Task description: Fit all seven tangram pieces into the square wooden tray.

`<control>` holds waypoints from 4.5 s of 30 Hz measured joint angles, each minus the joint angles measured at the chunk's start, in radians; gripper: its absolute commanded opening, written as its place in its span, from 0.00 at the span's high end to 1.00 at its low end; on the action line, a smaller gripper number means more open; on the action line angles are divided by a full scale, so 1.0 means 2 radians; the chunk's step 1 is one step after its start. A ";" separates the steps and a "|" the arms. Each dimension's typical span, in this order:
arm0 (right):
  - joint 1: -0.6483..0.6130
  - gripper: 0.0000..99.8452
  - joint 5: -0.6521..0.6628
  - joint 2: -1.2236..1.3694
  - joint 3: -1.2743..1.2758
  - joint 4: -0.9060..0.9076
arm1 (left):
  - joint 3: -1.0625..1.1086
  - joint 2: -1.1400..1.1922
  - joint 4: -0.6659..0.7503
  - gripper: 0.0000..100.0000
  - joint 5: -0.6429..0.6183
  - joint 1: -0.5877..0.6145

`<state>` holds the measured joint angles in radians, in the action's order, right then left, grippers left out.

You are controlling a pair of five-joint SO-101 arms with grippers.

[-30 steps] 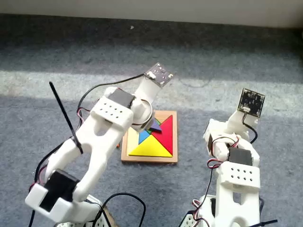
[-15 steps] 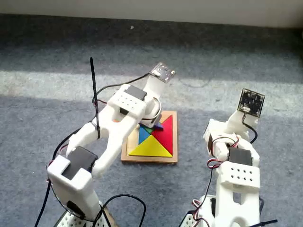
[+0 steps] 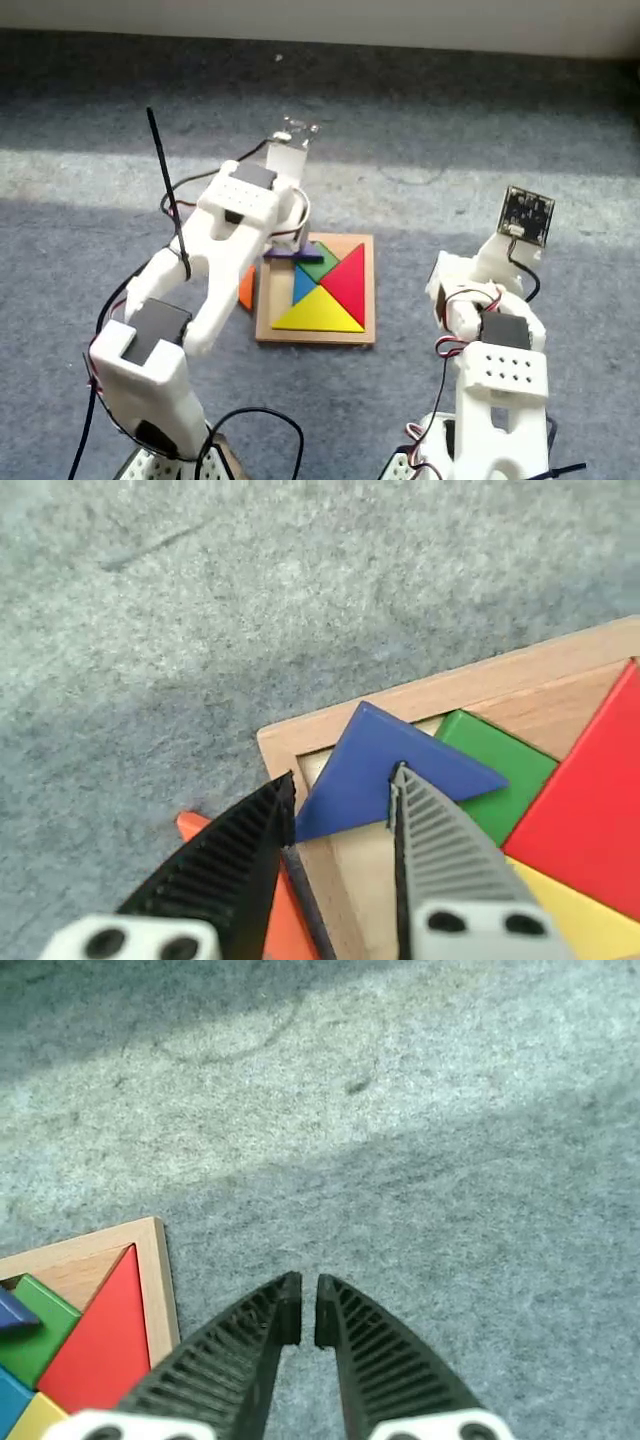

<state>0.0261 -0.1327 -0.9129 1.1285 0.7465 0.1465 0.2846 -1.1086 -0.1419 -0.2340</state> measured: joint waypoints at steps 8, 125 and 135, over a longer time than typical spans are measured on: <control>0.000 0.96 0.000 0.000 0.000 0.000 | 0.000 0.000 -0.010 0.92 0.000 0.001; -0.002 0.96 0.013 -0.001 0.018 -0.020 | 0.025 0.012 0.043 0.99 0.055 0.033; -0.002 0.96 0.016 -0.001 0.018 -0.020 | 0.025 0.012 0.016 0.99 0.055 0.013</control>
<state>0.0230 -0.1005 -0.9145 1.1638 0.7066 0.1956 0.3076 -1.0764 -0.0315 -0.2079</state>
